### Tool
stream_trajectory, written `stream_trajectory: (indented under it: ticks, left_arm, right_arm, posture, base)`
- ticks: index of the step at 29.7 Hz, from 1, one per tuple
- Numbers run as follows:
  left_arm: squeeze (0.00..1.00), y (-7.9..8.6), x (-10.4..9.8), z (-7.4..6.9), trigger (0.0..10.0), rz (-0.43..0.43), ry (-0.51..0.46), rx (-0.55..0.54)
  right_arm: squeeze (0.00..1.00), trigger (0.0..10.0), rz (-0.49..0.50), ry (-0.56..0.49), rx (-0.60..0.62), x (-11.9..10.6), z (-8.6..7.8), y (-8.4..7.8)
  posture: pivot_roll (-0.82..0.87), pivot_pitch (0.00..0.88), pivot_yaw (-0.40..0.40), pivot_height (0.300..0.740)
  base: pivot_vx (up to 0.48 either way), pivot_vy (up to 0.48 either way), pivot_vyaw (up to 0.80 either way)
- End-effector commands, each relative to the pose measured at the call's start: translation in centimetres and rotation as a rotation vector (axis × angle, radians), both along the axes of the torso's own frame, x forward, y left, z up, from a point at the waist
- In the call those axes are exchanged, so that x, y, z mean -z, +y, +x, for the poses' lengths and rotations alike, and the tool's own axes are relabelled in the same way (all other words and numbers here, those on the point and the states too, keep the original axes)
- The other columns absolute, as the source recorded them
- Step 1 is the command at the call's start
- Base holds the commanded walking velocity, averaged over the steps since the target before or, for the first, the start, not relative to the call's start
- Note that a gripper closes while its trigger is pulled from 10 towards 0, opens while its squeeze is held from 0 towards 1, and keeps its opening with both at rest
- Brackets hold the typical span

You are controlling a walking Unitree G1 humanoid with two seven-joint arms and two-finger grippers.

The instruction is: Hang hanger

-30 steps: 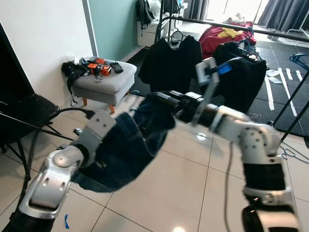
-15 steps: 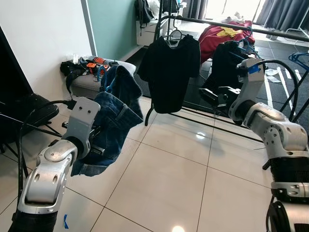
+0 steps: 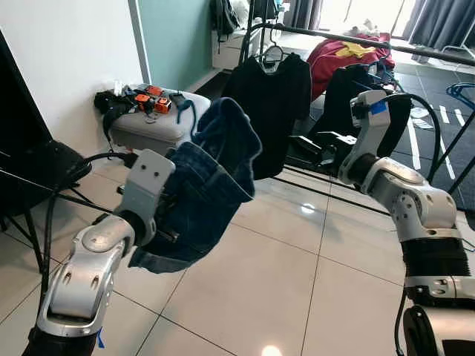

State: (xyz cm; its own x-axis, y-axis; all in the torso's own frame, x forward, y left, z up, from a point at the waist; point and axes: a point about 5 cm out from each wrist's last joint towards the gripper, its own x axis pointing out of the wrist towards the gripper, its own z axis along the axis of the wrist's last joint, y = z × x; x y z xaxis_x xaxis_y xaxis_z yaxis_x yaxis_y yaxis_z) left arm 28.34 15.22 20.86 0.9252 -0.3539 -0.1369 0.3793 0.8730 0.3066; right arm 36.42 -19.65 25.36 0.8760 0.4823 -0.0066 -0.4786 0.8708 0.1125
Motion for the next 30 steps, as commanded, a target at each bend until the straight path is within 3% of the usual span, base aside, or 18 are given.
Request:
stream_trajectory:
  ticks: [1,4,12,30]
  left_arm:
    - [0.0,-1.4,-1.4,-0.9,10.0,0.011,-0.085,0.101]
    - [0.0,-2.5,-1.7,-1.4,10.0,0.005,-0.097,0.168]
    - [0.0,-3.5,-2.3,-2.2,10.0,0.005,-0.116,0.256]
    - [0.0,-3.4,-1.9,-2.5,10.0,0.046,-0.104,0.267]
  right_arm:
    - [0.0,10.0,0.002,0.02,-0.038,0.2,0.0,0.6]
    - [0.0,10.0,-0.002,0.028,-0.037,0.3,0.2,0.7]
    - [0.0,10.0,-0.026,0.044,-0.007,0.7,0.6,0.3]
    - [0.0,10.0,-0.026,-0.003,0.018,-0.5,0.7,-0.3]
  posture:
    - [-0.06,0.061,-0.049,0.74]
    - [-0.06,0.06,-0.05,0.74]
    - [-0.05,0.058,-0.051,0.74]
    - [-0.06,0.051,-0.051,0.74]
  base:
    - [0.0,0.0,0.0]
    - [0.0,0.0,0.0]
    - [0.0,0.0,0.0]
    - [0.0,0.0,0.0]
